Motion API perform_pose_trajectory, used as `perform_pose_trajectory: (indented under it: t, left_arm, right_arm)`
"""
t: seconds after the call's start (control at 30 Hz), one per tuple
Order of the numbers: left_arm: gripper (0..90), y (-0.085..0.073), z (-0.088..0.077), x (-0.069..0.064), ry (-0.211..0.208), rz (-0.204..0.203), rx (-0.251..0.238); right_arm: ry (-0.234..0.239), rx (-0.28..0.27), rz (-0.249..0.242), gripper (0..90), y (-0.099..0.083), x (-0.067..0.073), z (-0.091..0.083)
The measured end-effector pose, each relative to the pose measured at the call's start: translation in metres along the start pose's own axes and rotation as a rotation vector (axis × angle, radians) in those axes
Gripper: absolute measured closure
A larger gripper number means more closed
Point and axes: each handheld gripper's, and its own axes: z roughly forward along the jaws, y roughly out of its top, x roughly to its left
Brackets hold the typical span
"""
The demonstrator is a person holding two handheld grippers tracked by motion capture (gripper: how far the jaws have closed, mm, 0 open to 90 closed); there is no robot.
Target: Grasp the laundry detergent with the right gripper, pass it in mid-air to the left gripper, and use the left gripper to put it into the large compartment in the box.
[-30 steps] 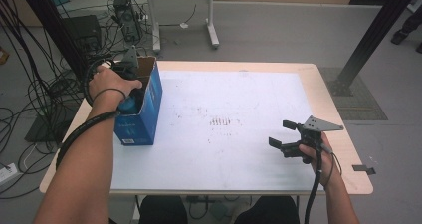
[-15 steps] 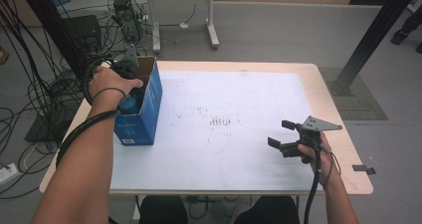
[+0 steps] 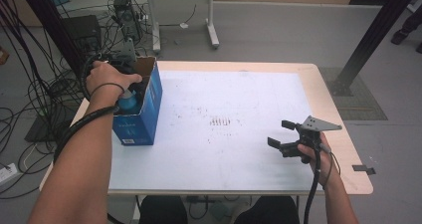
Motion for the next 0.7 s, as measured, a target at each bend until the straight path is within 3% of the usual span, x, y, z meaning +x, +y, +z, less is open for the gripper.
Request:
perform_pose_trajectory:
  t: [0.7]
  left_arm:
    - [33.5,-0.009,-0.032,-0.006,-0.003,-0.01,-0.031]
  right_arm:
    - [-0.001,0.0,-0.002,3.4,0.002,0.002,-0.004]
